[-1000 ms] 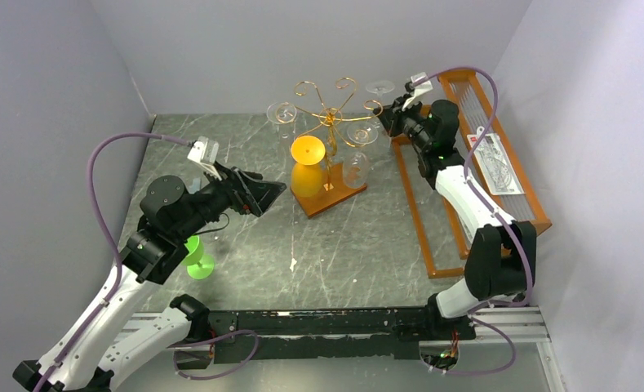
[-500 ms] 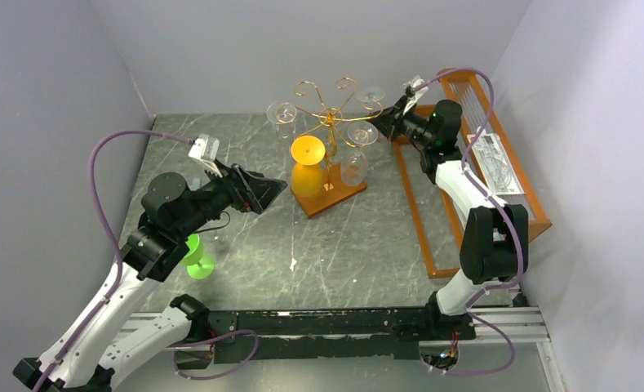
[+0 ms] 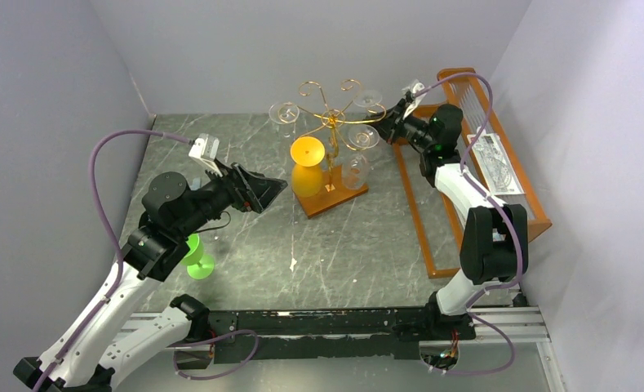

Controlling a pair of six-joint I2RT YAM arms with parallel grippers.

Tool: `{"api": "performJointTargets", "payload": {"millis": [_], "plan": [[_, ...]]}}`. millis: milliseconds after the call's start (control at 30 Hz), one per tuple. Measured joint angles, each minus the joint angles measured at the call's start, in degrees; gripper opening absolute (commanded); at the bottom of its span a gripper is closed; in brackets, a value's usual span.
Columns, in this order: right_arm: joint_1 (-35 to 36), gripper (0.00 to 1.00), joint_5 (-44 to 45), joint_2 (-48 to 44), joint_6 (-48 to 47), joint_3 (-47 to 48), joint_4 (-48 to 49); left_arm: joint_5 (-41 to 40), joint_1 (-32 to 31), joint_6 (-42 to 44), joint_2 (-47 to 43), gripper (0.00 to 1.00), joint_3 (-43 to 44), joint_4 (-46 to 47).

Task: Place the wine glass upside down on the wine glass rack

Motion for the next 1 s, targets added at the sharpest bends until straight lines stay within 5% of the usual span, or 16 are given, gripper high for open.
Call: {"api": "performJointTargets", "payload": {"millis": [1000], "plan": [[0.04, 0.0, -6.45, -3.13, 2.03, -6.99, 8.31, -1.92, 0.0, 0.04, 1.07, 0.94, 0.92, -2.27]]}}
